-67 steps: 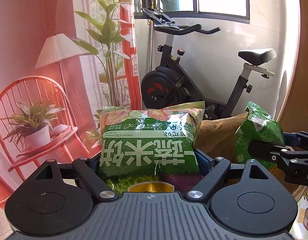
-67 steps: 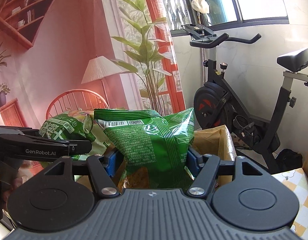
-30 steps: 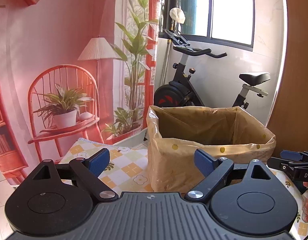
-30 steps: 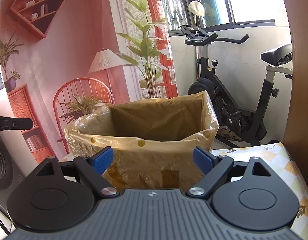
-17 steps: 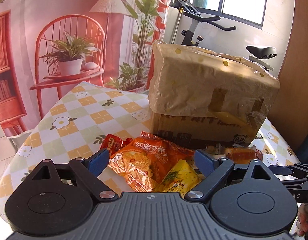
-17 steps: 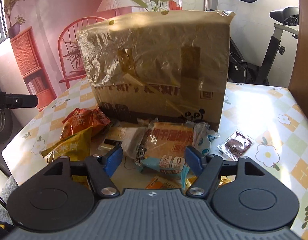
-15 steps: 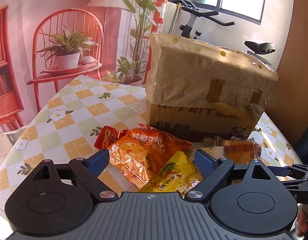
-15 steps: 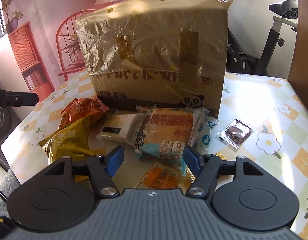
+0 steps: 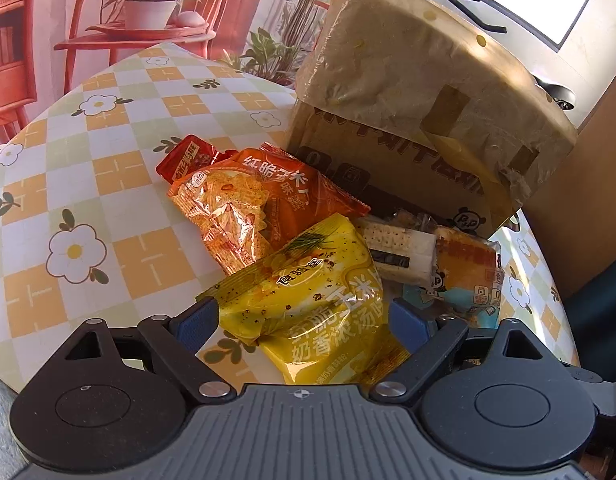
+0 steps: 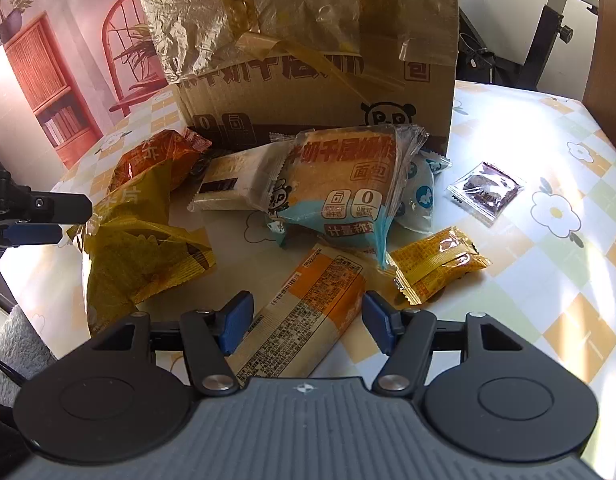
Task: Organize snacks
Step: 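Grasp the yellow chip bag with the left tool while the right tool grasps the orange-striped bread packet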
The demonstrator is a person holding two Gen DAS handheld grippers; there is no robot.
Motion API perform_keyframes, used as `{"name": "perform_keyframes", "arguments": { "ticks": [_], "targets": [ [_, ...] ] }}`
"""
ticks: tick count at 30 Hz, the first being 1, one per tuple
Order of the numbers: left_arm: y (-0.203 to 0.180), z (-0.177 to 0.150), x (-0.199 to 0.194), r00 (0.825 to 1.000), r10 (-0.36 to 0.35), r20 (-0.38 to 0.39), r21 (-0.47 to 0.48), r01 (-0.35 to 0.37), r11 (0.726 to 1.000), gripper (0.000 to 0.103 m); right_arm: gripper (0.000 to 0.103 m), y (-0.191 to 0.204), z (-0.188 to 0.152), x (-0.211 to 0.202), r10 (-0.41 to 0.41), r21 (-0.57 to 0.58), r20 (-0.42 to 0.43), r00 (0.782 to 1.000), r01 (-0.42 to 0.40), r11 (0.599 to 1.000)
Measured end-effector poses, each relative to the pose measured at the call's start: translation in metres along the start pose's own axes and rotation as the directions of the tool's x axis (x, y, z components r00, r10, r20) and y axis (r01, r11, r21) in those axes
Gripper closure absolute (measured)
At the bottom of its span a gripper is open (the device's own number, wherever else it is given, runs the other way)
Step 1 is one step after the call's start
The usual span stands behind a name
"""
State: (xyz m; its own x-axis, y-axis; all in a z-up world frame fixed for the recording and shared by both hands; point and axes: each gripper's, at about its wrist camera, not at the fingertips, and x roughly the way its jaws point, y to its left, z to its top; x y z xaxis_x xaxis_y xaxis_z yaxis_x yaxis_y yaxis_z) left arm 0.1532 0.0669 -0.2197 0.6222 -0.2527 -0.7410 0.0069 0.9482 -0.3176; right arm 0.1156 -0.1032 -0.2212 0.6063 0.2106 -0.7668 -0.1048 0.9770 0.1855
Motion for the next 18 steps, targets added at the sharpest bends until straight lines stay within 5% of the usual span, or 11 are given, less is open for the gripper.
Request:
{"name": "perform_keyframes", "arguments": {
  "ticks": [11, 18],
  "targets": [
    [-0.001, -0.004, 0.017, 1.0, -0.028, -0.006, -0.105, 0.027, 0.994, 0.008, 0.041, 0.0, -0.002, 0.006, 0.022, -0.001, -0.007, 1.0, -0.022, 1.0],
    [-0.024, -0.007, 0.033, 0.999, -0.023, 0.025, 0.026, 0.023, 0.999, 0.007, 0.042, -0.002, -0.003, 0.006, 0.029, 0.002, -0.006, 1.0, -0.029, 1.0]
  ]
}}
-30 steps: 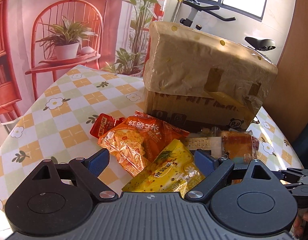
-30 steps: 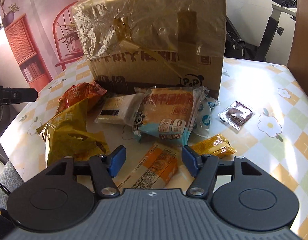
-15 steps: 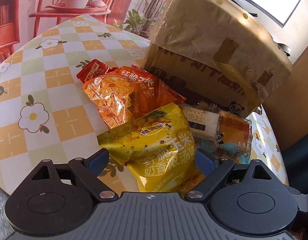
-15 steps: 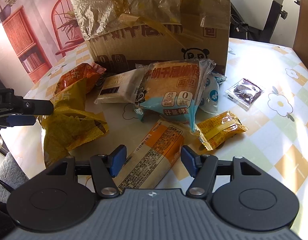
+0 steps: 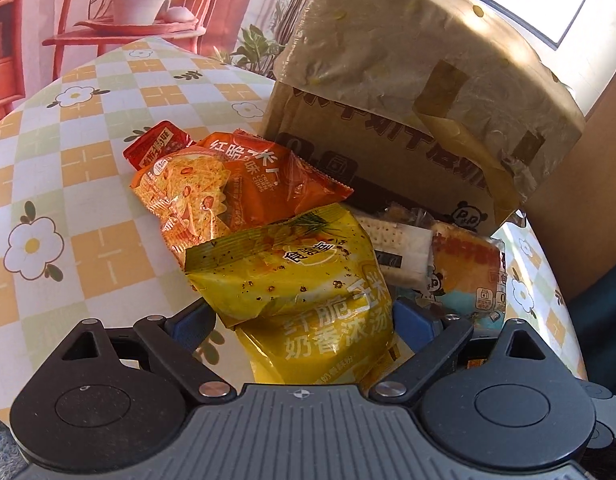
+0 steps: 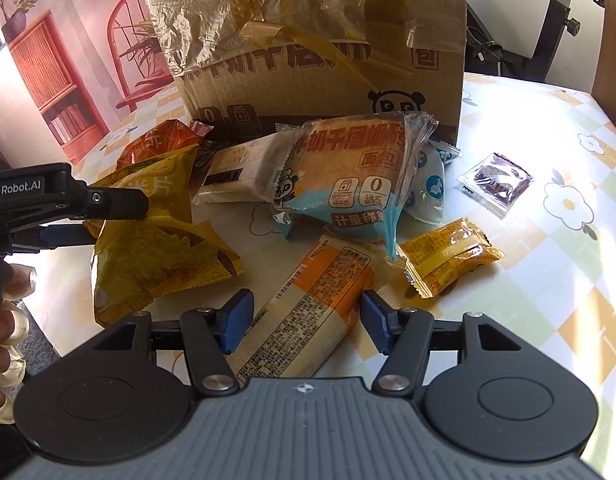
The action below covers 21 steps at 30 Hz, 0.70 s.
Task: Organize snacks
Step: 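Grasp the yellow chip bag with the left tool while the right tool grasps the orange-striped bread packet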
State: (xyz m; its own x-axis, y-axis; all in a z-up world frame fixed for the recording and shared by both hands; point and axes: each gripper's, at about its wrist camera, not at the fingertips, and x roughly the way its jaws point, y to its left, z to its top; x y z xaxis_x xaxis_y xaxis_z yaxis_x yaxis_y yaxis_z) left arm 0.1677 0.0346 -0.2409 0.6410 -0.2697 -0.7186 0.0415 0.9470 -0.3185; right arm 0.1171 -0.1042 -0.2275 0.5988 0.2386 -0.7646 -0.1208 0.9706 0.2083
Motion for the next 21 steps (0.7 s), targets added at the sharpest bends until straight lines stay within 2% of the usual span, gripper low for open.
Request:
{"name": "perform_keyframes", "arguments": {
  "ticks": [4, 6, 8, 14, 21],
  "targets": [
    [-0.018, -0.008, 0.011, 0.999, 0.029, 0.018, 0.127, -0.031, 0.991, 0.007, 0.042, 0.0, 0.0, 0.0, -0.001, 0.0, 0.0, 1.0, 0.001, 1.0],
    [-0.021, -0.01, 0.014, 0.999, 0.037, 0.03, 0.156, -0.041, 0.987, 0.006, 0.042, 0.0, 0.0, 0.0, -0.001, 0.0, 0.0, 1.0, 0.001, 1.0],
    [-0.021, -0.009, 0.012, 0.999, 0.026, 0.039, 0.158, -0.032, 0.987, 0.015, 0.042, 0.0, 0.0, 0.0, 0.0, 0.001, 0.0, 1.0, 0.0, 1.0],
    [-0.025, -0.009, -0.015, 0.992, 0.006, 0.128, 0.25, -0.038, 0.968, 0.02, 0.042, -0.001, 0.0, -0.001, 0.004, 0.004, -0.002, 1.0, -0.004, 1.0],
    [-0.031, -0.001, -0.053, 0.976, -0.01, 0.218, 0.325, -0.062, 0.944, 0.021, 0.042, -0.002, 0.0, 0.0, 0.004, 0.015, -0.009, 1.0, -0.004, 1.0]
  ]
}}
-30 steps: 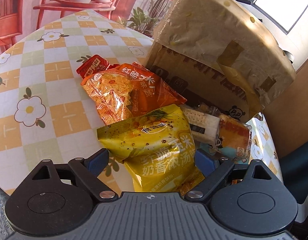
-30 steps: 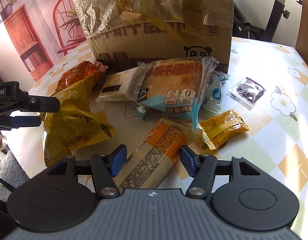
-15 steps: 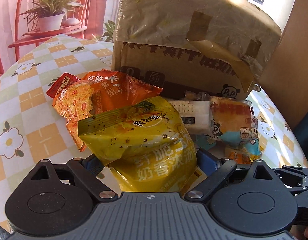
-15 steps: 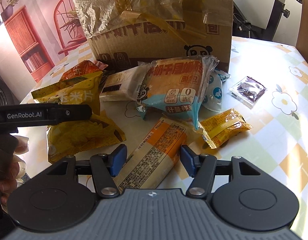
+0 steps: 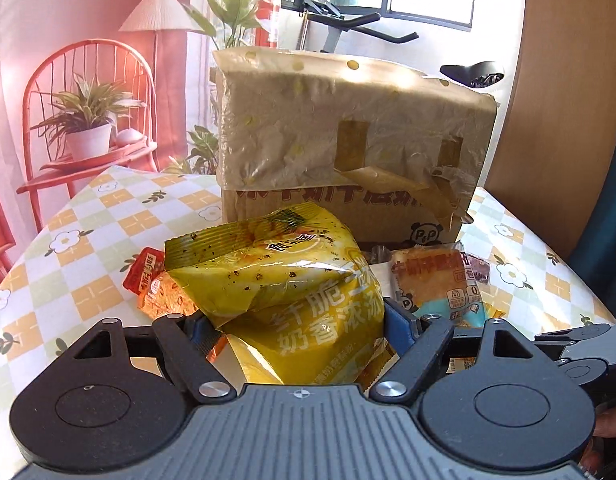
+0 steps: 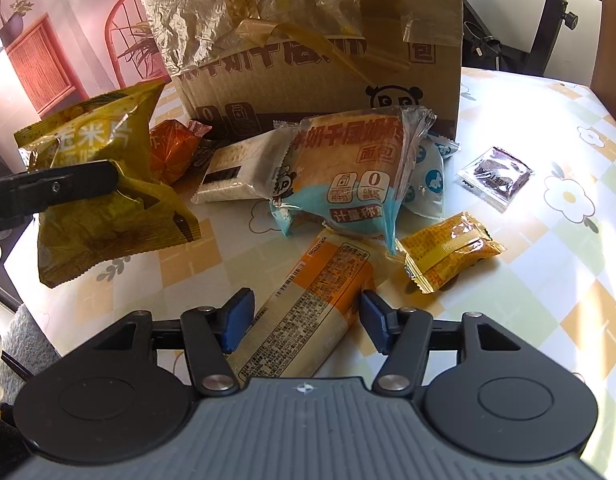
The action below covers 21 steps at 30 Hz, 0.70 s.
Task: Organize snacks
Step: 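Grasp the yellow chip bag with the left tool while the right tool grasps the orange-striped bread packet, then carry the yellow bag and bread packet to the open box and release them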
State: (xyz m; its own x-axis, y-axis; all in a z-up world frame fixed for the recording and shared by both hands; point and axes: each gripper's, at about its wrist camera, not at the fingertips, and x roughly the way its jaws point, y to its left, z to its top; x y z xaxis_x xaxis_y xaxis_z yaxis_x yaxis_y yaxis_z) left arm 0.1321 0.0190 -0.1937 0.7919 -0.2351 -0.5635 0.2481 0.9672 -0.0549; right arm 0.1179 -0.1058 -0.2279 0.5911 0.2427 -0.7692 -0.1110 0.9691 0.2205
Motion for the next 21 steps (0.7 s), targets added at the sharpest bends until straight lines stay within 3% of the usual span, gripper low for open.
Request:
{"name": "perform_keyframes", "arguments": {
  "ticks": [5, 9, 17, 21],
  "targets": [
    [0.006, 0.008, -0.015, 0.999, 0.017, 0.028, 0.018, -0.018, 1.0, 0.021, 0.042, 0.004, 0.002, 0.004, -0.011, -0.009, -0.016, 1.0, 0.011, 1.0],
    [0.012, 0.012, -0.023, 0.998, 0.043, 0.042, 0.017, -0.044, 0.999, 0.021, 0.049, 0.02, 0.001, 0.006, 0.038, -0.094, -0.039, 0.999, -0.041, 0.995],
    [0.021, 0.008, -0.023, 0.997, 0.074, 0.021, -0.003, -0.074, 0.997, 0.021, 0.053, 0.032, 0.001, 0.018, 0.033, -0.148, -0.061, 0.998, -0.042, 0.988],
    [0.022, 0.011, -0.027, 0.996, 0.074, 0.039, -0.012, -0.074, 0.997, 0.021, 0.064, 0.031, 0.003, 0.013, 0.046, -0.148, -0.033, 0.998, -0.05, 0.988]
  ]
}}
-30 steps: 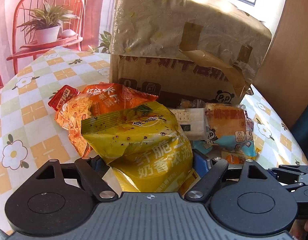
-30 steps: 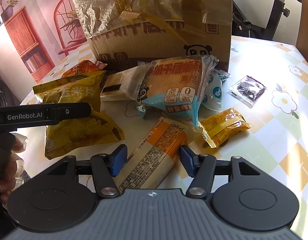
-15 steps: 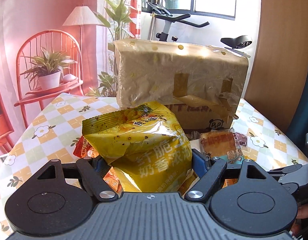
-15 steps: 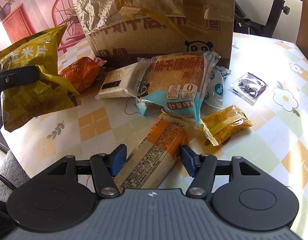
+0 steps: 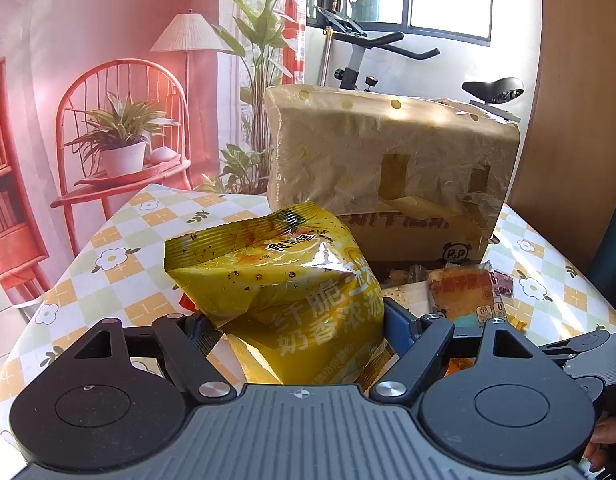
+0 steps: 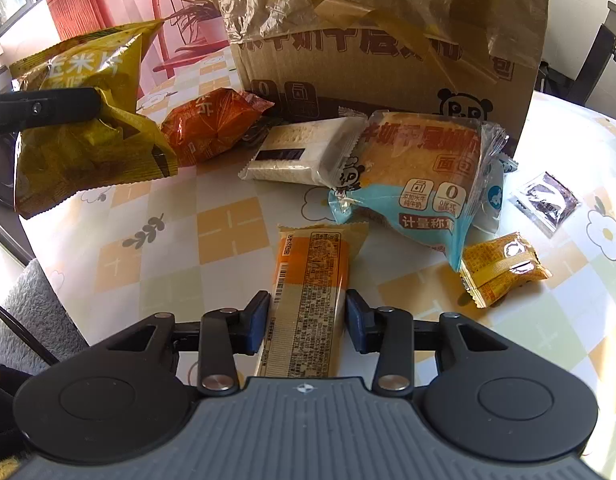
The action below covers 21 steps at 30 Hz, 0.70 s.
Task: Organize snacks
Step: 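Carry the yellow bag and bread packet to the open box and release them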
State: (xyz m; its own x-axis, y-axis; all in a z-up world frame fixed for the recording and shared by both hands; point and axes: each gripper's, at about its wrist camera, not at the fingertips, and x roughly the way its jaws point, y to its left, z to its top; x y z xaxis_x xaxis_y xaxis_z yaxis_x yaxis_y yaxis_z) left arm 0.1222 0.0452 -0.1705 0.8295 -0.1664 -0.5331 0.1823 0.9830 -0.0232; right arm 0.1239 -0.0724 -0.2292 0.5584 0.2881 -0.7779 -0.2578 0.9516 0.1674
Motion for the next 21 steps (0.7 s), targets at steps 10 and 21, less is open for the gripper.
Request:
{"name": "perform_keyframes", "arguments": {
  "ticks": [10, 21],
  "targets": [
    [0.001, 0.022, -0.014, 0.995, 0.009, 0.097, -0.012, -0.008, 1.0, 0.021, 0.065, -0.004, 0.031, -0.047, 0.089, 0.001, 0.178, 0.98, -0.09, 0.996],
    [0.003, 0.06, -0.018, 0.983, 0.018, 0.181, 0.008, -0.019, 1.0, 0.021, 0.065, -0.022, 0.077, -0.104, 0.041, 0.002, 0.4, 0.916, -0.046, 0.999]
  ]
}}
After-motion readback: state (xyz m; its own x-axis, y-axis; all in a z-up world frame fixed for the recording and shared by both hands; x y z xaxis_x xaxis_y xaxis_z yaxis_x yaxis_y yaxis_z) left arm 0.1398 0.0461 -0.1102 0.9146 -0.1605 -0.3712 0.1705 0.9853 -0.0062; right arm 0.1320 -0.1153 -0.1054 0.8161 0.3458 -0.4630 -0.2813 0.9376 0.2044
